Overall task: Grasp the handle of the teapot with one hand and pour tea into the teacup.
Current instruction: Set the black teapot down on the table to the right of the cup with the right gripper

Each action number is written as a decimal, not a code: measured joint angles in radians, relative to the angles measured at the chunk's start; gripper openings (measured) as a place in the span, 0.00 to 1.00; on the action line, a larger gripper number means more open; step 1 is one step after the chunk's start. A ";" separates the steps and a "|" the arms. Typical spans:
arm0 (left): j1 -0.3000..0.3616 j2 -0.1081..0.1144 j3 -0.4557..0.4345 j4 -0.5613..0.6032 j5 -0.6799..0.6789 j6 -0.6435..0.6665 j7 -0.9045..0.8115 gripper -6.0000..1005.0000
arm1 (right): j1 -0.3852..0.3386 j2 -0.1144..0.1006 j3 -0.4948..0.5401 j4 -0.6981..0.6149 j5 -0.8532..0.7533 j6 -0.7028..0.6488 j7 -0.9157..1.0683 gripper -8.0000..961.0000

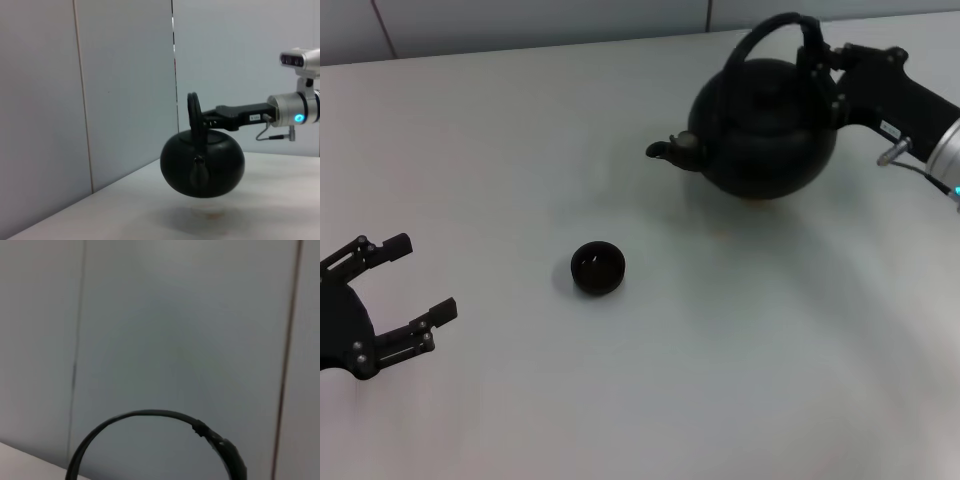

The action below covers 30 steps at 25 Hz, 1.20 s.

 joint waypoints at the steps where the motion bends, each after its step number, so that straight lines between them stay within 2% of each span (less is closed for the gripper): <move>1: 0.000 0.000 0.000 0.000 0.000 0.000 0.000 0.84 | -0.008 0.001 0.017 0.017 0.000 0.000 -0.004 0.10; 11: -0.003 0.002 0.002 0.005 0.001 0.000 0.002 0.84 | -0.046 0.003 0.061 0.047 0.001 0.002 -0.029 0.10; 30: -0.004 0.003 0.000 -0.001 0.006 0.000 0.006 0.84 | -0.044 0.003 0.060 0.070 0.002 0.033 -0.031 0.13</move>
